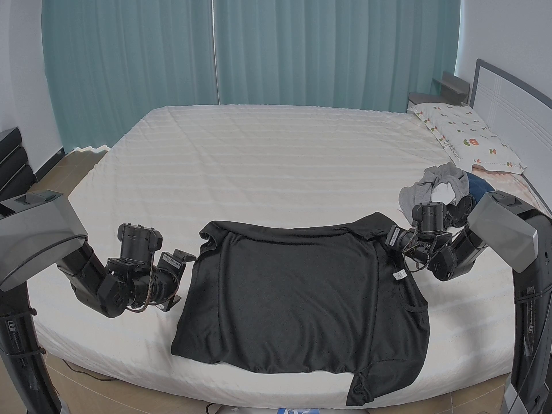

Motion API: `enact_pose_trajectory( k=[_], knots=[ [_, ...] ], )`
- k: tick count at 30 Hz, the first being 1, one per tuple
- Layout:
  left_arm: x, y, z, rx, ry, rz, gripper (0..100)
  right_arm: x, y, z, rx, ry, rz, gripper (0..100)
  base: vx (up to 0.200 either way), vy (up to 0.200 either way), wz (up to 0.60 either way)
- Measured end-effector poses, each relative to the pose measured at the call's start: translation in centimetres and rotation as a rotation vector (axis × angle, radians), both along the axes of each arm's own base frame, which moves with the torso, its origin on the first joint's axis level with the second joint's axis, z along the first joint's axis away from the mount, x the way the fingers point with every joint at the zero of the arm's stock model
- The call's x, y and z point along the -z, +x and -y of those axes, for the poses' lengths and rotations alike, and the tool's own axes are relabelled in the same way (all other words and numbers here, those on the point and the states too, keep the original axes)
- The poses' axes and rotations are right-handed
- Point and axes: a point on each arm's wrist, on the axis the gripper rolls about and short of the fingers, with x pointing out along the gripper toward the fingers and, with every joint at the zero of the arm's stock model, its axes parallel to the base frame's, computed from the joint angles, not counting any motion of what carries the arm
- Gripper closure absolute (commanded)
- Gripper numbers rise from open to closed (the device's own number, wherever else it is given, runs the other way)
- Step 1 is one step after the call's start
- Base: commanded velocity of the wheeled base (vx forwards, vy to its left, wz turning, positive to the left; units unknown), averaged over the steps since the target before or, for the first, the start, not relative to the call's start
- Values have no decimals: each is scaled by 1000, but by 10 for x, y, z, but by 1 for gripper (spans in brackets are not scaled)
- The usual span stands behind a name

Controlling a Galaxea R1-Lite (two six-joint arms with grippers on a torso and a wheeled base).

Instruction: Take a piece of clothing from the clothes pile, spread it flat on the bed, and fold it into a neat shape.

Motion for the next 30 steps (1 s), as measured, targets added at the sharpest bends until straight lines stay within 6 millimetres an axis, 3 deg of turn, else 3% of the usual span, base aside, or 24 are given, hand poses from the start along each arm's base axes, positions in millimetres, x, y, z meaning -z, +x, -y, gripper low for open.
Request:
enact_pose_trajectory(
  k=[7, 11, 16, 23, 29, 30],
  knots=[
    [2, 0, 0, 0, 3, -5, 0, 2, 8, 31, 65, 30, 7, 0, 0, 0, 0],
    [2, 0, 0, 1, 3, -5, 0, -1, 7, 38, 66, 87, 8, 0, 0, 0, 0],
    [3, 0, 0, 1, 3, -6, 0, -3, 2, 31, 40, 100, -2, 0, 0, 0, 0],
    [3, 0, 0, 1, 4, -8, 0, -1, -6, -5, -33, 90, -45, 0, 0, 0, 0],
    [3, 0, 0, 3, 4, -8, 0, 8, -9, -18, -58, 74, -78, 0, 0, 0, 0],
    [3, 0, 0, 3, 4, -8, 0, 9, -9, -18, -61, 71, -82, 100, 0, 0, 0]
  ],
)
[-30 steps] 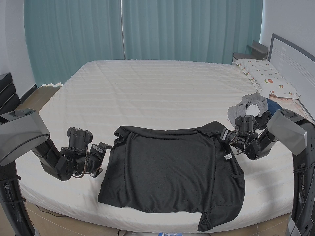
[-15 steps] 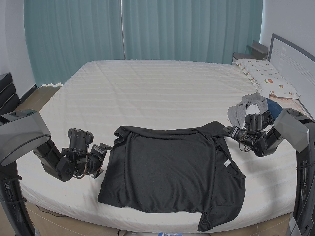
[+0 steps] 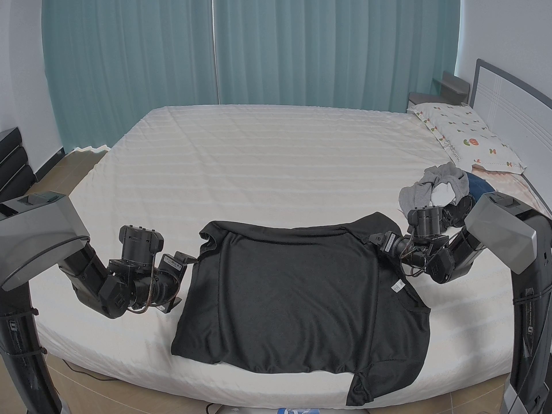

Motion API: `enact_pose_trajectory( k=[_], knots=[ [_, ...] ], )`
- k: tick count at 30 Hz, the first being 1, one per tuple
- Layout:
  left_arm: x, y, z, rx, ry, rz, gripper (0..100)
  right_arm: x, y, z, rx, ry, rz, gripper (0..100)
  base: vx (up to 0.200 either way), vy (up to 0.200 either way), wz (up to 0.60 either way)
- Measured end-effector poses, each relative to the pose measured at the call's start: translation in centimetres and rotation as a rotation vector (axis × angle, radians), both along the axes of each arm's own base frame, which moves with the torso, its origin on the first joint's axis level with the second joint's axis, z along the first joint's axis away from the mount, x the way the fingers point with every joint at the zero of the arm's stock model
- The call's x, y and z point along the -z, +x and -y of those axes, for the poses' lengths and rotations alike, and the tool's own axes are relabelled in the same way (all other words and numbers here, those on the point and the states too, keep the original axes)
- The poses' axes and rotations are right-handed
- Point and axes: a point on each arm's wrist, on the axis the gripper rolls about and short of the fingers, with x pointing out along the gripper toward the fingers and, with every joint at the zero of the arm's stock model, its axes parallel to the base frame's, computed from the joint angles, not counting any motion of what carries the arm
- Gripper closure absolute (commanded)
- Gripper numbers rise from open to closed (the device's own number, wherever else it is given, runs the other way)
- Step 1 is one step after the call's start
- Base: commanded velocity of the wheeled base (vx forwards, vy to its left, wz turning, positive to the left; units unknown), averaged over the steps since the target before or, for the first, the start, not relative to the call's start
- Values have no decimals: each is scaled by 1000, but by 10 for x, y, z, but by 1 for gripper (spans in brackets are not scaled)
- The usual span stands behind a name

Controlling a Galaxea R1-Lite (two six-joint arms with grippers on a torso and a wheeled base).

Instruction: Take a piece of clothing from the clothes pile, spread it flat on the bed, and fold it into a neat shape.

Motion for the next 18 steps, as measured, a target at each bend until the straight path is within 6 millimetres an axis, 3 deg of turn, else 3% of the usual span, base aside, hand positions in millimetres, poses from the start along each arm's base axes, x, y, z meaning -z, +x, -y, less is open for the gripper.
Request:
enact_pose_trajectory(
  k=[12, 18],
  knots=[
    [0, 0, 0, 0, -1, 1, 0, 7, 1, 3, 2, -18, -33, 100, 0, 0, 0],
    [0, 0, 0, 0, 0, 0, 0, -5, 8, 29, 79, -11, 11, 100, 0, 0, 0]
  ],
)
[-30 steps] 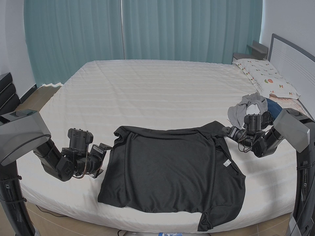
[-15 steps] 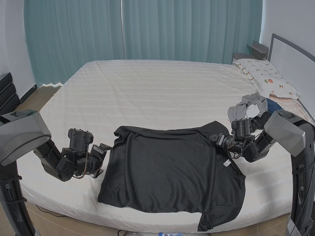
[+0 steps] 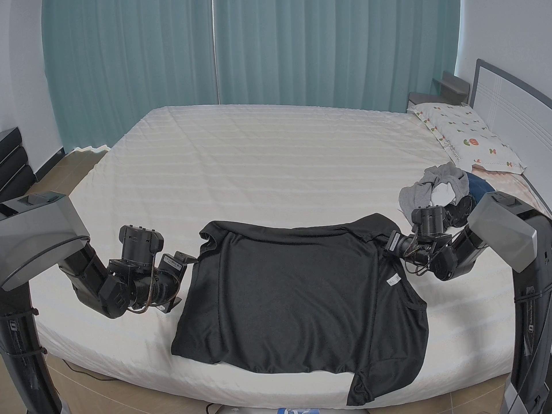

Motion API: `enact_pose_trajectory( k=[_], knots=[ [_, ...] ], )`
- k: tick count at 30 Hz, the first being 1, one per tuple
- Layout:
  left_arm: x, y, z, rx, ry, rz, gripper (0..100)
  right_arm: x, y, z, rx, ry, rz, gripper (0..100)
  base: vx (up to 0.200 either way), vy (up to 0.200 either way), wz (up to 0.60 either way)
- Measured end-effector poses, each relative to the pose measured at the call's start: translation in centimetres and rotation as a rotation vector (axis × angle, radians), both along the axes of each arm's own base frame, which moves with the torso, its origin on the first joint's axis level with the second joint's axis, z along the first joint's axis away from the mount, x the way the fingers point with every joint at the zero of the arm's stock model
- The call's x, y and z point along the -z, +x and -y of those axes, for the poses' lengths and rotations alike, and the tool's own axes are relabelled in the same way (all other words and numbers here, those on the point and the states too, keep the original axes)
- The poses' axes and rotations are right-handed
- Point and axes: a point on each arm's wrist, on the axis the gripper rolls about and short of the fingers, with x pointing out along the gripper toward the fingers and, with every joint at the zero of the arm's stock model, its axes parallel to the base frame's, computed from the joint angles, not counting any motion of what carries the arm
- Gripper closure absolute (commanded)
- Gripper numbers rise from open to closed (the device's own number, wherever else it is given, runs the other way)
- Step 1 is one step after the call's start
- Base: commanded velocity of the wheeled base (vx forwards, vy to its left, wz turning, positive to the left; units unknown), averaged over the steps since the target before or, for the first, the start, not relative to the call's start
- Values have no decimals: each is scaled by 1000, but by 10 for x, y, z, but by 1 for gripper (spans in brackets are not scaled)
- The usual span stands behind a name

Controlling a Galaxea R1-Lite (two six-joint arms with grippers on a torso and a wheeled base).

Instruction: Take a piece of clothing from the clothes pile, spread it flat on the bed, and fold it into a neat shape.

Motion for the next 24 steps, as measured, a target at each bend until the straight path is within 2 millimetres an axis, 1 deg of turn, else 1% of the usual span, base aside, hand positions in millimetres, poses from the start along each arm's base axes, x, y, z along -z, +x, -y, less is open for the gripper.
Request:
enact_pose_trajectory(
  k=[4, 9, 11, 12, 18, 20, 24],
  knots=[
    [0, 0, 1, 2, 0, -2, 0, -6, 1, 18, 42, 1, 14, 100, 0, 0, 0],
    [0, 0, 1, 2, 1, -2, 0, -8, 3, 39, 81, 12, 43, 100, 0, 0, 0],
    [0, -1, 1, 2, 2, -3, 0, -7, 5, 44, 89, 14, 61, 100, 0, 0, 0],
    [0, -1, 1, 3, 3, -3, 0, -5, 5, 46, 90, 13, 67, 0, 0, 0, 0],
    [3, -5, 2, 35, 35, -9, 0, 2, 3, 50, 51, 78, 74, 0, 0, 0, 0],
    [4, -6, 2, 40, 42, -13, 0, 1, 0, 50, 39, 108, 83, 0, 0, 0, 0],
    [5, -7, 2, 45, 50, -17, 0, -6, -13, 50, 14, 148, 82, 0, 0, 0, 0]
  ],
)
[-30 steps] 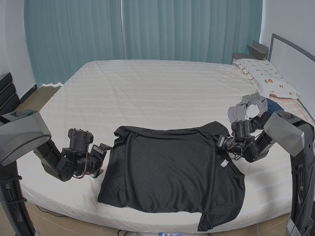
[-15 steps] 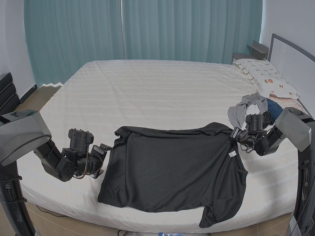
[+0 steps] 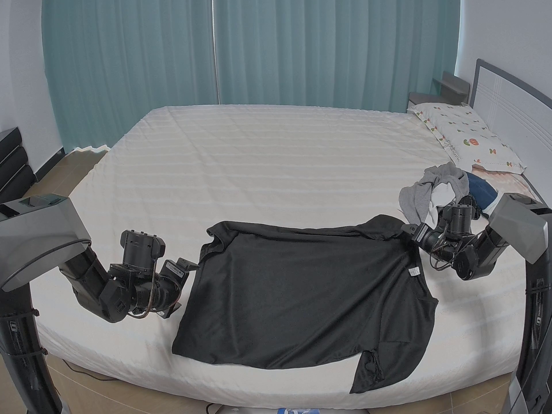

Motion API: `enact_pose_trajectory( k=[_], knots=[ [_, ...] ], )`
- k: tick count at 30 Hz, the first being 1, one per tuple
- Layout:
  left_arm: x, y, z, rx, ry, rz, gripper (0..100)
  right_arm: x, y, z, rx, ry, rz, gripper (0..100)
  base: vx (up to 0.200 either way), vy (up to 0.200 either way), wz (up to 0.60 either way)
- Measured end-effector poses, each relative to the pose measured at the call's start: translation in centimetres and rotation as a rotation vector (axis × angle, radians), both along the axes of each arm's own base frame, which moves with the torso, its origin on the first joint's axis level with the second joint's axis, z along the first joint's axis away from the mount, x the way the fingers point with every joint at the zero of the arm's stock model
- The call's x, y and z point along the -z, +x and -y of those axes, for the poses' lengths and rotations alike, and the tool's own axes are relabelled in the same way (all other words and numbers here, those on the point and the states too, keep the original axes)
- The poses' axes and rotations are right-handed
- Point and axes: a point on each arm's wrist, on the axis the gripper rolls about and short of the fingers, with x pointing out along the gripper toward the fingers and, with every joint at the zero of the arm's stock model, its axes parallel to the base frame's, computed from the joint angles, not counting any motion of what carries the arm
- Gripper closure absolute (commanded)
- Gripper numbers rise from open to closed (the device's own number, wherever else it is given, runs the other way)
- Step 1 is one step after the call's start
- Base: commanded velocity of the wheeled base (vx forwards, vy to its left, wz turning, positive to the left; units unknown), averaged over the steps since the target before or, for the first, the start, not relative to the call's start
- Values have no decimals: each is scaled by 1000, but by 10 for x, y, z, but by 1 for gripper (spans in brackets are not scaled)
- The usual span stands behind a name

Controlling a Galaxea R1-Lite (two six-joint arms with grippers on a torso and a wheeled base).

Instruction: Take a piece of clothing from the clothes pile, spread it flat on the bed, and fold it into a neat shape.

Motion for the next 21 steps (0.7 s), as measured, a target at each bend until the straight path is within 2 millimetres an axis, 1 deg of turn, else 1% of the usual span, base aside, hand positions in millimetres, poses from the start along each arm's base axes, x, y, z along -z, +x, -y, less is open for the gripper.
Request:
enact_pose_trajectory(
  k=[3, 7, 13, 18, 21],
  knots=[
    [1, -2, 0, -7, 12, -3, 0, -4, -14, 0, 2, 26, -24, 0, 0, 0, 0],
    [1, -9, 5, 1, 23, 7, 0, -5, -39, -4, 25, 90, -84, 0, 0, 0, 0],
    [-4, -25, 13, 32, 21, 38, 0, -9, -90, -6, 57, 154, -179, 0, 0, 0, 0],
    [-6, -41, 15, 58, 16, 61, 0, -15, -130, -4, 71, 189, -189, 0, -200, 0, 0],
    [-6, -50, 15, 69, 13, 69, 0, -19, -148, -3, 73, 205, -163, 0, -200, 0, 0]
  ],
)
